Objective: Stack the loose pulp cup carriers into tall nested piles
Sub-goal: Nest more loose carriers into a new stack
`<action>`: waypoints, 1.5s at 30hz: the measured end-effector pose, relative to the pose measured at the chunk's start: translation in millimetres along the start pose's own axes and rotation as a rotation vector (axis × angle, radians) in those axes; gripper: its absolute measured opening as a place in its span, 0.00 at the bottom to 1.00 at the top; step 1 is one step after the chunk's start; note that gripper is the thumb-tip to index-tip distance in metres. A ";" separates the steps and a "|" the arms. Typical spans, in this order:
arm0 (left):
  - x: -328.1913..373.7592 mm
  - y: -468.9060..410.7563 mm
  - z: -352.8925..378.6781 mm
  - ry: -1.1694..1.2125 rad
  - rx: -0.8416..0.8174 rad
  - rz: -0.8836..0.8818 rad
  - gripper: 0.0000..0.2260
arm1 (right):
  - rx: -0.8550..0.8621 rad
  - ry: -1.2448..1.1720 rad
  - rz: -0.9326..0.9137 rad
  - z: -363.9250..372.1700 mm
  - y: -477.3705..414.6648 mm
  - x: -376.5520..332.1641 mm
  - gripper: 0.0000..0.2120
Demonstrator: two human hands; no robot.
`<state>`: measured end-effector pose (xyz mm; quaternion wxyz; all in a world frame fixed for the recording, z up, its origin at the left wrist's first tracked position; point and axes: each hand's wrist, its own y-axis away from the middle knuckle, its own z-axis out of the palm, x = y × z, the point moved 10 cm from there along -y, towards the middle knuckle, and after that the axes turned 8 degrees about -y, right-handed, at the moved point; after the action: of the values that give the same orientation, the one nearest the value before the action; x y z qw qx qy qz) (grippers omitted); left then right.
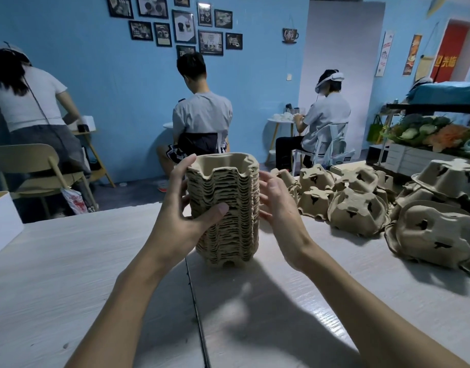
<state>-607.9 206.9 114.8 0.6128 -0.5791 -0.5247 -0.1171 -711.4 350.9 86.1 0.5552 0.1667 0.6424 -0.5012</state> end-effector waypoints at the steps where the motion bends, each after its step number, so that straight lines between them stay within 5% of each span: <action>1: -0.4 0.2 0.5 0.003 0.000 -0.002 0.35 | 0.077 0.065 -0.002 -13.9 -3.0 5.3 0.20; 3: -2.0 0.7 1.0 0.011 0.000 -0.013 0.36 | 0.245 0.401 -0.016 -46.6 -8.8 14.3 0.12; 7: -4.8 0.4 0.6 0.015 0.000 -0.016 0.36 | 0.282 0.834 -0.032 -77.5 -20.9 31.3 0.21; 11: -6.1 0.4 2.1 0.025 -0.005 -0.016 0.36 | 0.267 0.890 -0.068 -87.3 -33.7 37.4 0.24; 19: -7.4 -0.4 1.7 0.019 0.003 -0.016 0.35 | 0.302 0.992 -0.234 -90.6 -26.5 23.2 0.05; 26: -4.9 -0.8 1.3 0.005 0.005 -0.019 0.35 | 0.224 1.055 -0.370 -57.3 -0.2 -5.7 0.02; 30: -4.3 -0.1 1.7 -0.004 -0.006 -0.022 0.35 | 0.072 1.115 -0.279 -49.8 5.5 -6.0 0.17; 34: -1.1 0.1 0.4 -0.003 -0.003 -0.018 0.33 | 0.104 1.135 -0.112 -83.2 9.6 -4.8 0.29; 45: -0.3 0.5 -0.4 0.018 -0.008 -0.013 0.32 | -0.074 0.874 -0.046 -81.9 11.5 -1.9 0.16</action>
<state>-607.5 206.5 114.3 0.6144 -0.5772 -0.5224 -0.1284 -746.7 424.5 72.7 0.2256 0.3286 0.8380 -0.3727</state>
